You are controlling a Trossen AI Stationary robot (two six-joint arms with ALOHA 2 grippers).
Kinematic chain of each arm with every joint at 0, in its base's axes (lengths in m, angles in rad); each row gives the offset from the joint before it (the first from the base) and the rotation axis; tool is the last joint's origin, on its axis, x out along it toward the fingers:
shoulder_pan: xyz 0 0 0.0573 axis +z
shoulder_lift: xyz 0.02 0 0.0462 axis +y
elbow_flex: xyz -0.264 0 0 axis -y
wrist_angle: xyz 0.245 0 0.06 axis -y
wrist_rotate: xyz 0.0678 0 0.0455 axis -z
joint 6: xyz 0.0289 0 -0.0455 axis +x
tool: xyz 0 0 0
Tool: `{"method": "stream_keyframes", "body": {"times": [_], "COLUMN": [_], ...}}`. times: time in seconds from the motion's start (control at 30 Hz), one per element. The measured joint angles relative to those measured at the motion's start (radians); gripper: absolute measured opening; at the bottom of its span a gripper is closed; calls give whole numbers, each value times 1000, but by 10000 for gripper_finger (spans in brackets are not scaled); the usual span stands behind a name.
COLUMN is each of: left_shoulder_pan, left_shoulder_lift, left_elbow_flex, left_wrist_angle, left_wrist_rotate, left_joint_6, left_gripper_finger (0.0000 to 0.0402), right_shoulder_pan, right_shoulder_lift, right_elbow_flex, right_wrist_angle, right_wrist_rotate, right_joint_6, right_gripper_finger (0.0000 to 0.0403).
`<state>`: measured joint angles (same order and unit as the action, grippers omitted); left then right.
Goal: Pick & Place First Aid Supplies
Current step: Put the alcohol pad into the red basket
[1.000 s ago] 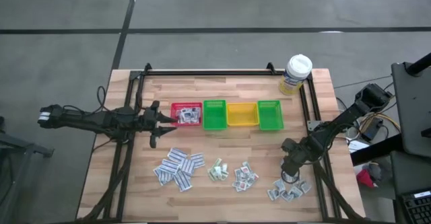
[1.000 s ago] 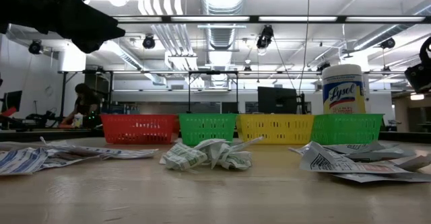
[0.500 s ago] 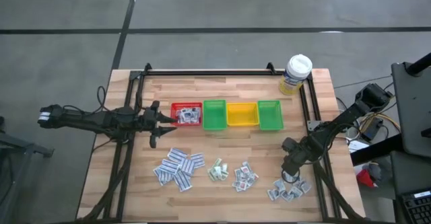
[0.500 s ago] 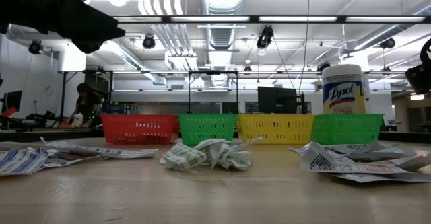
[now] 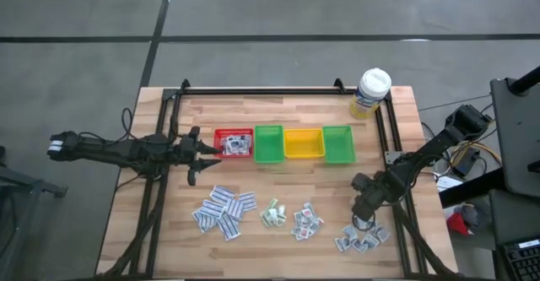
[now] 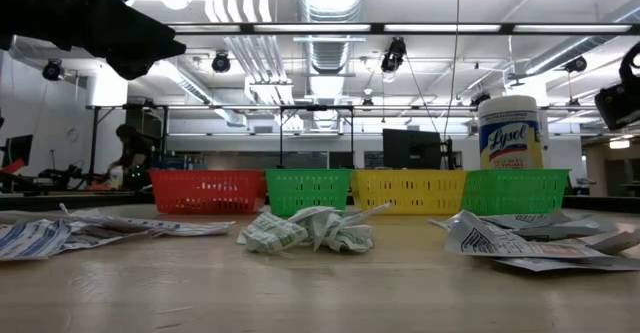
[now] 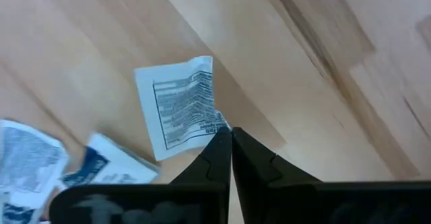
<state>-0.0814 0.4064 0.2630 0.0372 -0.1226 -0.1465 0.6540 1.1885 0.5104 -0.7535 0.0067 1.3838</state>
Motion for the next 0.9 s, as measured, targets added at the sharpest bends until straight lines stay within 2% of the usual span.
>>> {"method": "stream_keyframes", "body": {"times": [0.5,0.73,0.9], "left_shoulder_pan": [0,0,0], "left_shoulder_lift": [2,15,22], "left_elbow_flex": [0,0,0], "left_wrist_angle": [0,0,3], "left_wrist_rotate": [0,0,0], "left_joint_6": [-10,-11,-19], "left_gripper_finger": [138,138,138], "right_shoulder_pan": [0,0,0], "right_shoulder_lift": [-1,1,-1], "right_elbow_flex": [30,29,60], "right_wrist_angle": [-30,-98,-107], "right_wrist_rotate": [39,49,55], "right_joint_6": [-38,-38,-108], "right_gripper_finger": [8,8,8]}}
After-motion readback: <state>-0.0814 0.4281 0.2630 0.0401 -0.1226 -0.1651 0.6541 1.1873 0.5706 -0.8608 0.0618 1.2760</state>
